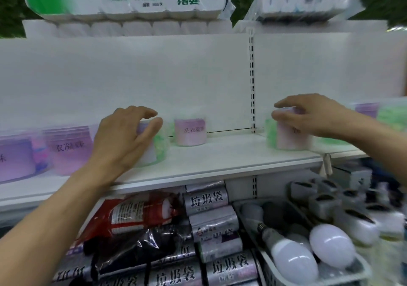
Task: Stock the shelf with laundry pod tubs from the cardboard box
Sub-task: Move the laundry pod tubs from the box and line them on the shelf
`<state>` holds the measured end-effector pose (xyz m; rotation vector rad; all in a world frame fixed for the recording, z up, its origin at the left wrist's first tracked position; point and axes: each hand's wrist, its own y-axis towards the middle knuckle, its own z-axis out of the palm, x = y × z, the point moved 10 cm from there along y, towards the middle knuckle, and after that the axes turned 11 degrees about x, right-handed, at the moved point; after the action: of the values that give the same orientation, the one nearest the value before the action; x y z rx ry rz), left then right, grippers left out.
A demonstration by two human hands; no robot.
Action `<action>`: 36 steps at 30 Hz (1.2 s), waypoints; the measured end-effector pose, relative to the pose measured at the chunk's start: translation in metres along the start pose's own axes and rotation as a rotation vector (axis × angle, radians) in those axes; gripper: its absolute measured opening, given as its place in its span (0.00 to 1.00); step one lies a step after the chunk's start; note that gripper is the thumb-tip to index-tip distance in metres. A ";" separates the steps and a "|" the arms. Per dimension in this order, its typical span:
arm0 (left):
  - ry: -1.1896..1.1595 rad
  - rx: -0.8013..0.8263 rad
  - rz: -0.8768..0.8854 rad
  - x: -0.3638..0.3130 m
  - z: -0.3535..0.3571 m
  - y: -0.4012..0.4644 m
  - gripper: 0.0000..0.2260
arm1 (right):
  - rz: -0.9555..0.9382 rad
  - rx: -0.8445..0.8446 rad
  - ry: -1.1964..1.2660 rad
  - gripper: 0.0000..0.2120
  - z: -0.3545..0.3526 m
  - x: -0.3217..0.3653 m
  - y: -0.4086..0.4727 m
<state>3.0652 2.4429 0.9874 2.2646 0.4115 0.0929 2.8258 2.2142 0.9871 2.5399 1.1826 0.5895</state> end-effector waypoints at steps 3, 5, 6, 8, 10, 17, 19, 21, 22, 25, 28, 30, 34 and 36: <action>-0.019 -0.027 0.004 0.001 0.000 -0.001 0.25 | 0.013 -0.032 0.053 0.24 0.002 0.001 0.000; -0.030 -0.044 0.002 0.001 0.000 -0.002 0.23 | -0.027 -0.044 0.084 0.25 0.004 0.018 0.001; -0.034 -0.050 -0.002 0.000 -0.001 -0.002 0.22 | -0.069 -0.032 0.108 0.24 0.009 0.030 0.003; -0.030 -0.056 -0.009 0.000 -0.002 -0.003 0.19 | -0.157 -0.009 0.106 0.21 0.021 0.057 0.005; -0.033 -0.059 -0.009 0.000 -0.002 -0.003 0.17 | -0.221 0.003 0.019 0.23 0.037 0.083 0.008; -0.012 -0.044 -0.003 0.004 0.001 -0.006 0.17 | -0.338 -0.041 -0.050 0.18 0.058 0.138 0.019; -0.004 -0.042 -0.008 0.004 0.002 -0.006 0.17 | -0.378 -0.030 -0.050 0.21 0.063 0.151 0.020; -0.009 -0.057 -0.005 0.004 0.001 -0.006 0.17 | -0.410 -0.030 -0.055 0.22 0.066 0.161 0.020; -0.011 -0.065 -0.003 0.004 0.000 -0.006 0.17 | -0.419 -0.035 -0.058 0.22 0.067 0.165 0.021; -0.016 -0.069 -0.011 0.004 -0.001 -0.006 0.16 | -0.416 -0.051 -0.059 0.23 0.067 0.168 0.020; -0.012 -0.068 -0.010 0.003 -0.001 -0.007 0.16 | -0.411 -0.061 -0.057 0.23 0.067 0.166 0.018; -0.001 -0.064 -0.006 0.003 0.000 -0.007 0.16 | -0.409 -0.069 -0.068 0.23 0.067 0.166 0.017; -0.026 -0.032 -0.036 0.004 -0.001 -0.006 0.18 | -0.404 -0.073 -0.077 0.25 0.069 0.167 0.017; -0.040 0.014 -0.052 0.004 0.000 -0.005 0.18 | -0.412 -0.042 -0.040 0.30 0.070 0.164 0.016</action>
<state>3.0681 2.4470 0.9834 2.2638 0.4507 0.0185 2.9647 2.3261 0.9726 2.1675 1.5983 0.4518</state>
